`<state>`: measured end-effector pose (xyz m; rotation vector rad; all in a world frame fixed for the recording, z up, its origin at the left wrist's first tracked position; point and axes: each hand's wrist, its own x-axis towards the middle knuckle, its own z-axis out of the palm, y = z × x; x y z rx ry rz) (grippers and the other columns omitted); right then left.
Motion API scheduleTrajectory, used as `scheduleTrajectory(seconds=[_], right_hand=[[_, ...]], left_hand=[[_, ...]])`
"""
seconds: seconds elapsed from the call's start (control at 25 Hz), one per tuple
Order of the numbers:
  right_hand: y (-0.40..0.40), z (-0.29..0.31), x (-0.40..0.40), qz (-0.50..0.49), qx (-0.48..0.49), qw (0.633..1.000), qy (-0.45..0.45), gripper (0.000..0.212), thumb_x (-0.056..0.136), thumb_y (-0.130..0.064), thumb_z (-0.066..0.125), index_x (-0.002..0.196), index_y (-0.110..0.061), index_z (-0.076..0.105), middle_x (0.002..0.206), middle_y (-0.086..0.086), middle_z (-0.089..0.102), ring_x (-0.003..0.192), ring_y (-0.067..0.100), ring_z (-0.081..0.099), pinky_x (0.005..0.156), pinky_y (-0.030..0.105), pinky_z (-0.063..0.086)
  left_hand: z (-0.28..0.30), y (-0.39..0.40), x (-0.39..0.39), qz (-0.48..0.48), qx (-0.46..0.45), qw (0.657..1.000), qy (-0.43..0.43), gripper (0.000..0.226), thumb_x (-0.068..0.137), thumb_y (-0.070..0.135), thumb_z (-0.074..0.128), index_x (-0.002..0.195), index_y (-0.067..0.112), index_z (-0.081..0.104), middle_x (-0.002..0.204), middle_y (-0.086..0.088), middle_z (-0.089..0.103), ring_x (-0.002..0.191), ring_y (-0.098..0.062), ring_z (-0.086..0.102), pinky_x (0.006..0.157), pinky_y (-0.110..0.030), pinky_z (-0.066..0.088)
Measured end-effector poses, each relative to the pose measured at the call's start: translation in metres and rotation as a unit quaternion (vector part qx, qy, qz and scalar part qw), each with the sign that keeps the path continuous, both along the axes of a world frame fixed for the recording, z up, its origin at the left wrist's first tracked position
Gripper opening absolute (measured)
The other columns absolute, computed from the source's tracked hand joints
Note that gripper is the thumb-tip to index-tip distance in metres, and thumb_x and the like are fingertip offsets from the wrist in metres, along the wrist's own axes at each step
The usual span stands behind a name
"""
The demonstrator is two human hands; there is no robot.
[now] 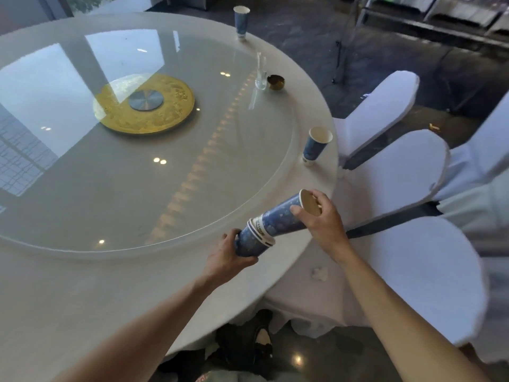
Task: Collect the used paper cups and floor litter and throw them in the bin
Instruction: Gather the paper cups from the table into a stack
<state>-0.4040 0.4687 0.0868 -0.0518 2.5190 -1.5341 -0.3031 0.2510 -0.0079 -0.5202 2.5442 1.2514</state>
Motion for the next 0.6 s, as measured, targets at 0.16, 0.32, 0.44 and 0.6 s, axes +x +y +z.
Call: scheduleTrajectory(seconds=[0.16,0.32,0.44,0.6], right_hand=[[0.042,-0.015,0.028,-0.033,0.011,0.999,-0.039,0.071,0.068,-0.057,0.080,0.130,-0.028,0.061,0.131,-0.001,0.062,0.120,0.016,0.062,0.102,0.049,0.053],[0.083,-0.026,0.054,-0.021,0.049,0.994,-0.098,0.089,0.072,-0.056,0.082,0.148,-0.029,0.045,0.146,-0.003,0.051,0.130,0.015,0.053,0.107,0.048,0.051],[0.102,-0.043,0.069,0.028,0.098,0.988,-0.117,0.094,0.075,-0.061,0.078,0.154,-0.035,0.034,0.151,-0.007,0.038,0.134,0.014,0.044,0.107,0.044,0.051],[0.127,-0.065,0.068,0.061,0.042,0.985,-0.153,0.079,0.084,-0.059,0.071,0.152,-0.034,0.039,0.146,-0.007,0.040,0.135,0.015,0.046,0.107,0.044,0.052]], left_hand=[[-0.015,0.039,-0.014,-0.086,0.049,0.995,0.028,0.087,0.055,0.054,0.081,0.134,0.035,0.050,0.119,0.007,0.051,0.102,-0.018,0.060,0.080,-0.044,0.060],[-0.025,0.086,-0.014,-0.151,0.086,0.984,0.044,0.084,0.060,0.040,0.091,0.135,0.028,0.054,0.119,0.007,0.055,0.108,-0.017,0.059,0.085,-0.031,0.049],[-0.030,0.118,-0.011,-0.175,0.104,0.978,0.038,0.080,0.067,0.028,0.094,0.135,0.028,0.053,0.120,0.012,0.056,0.105,-0.007,0.057,0.085,-0.018,0.045],[-0.035,0.147,-0.010,-0.176,0.093,0.979,0.033,0.076,0.064,0.029,0.094,0.128,0.034,0.053,0.117,0.011,0.060,0.101,-0.007,0.058,0.075,-0.007,0.039]])
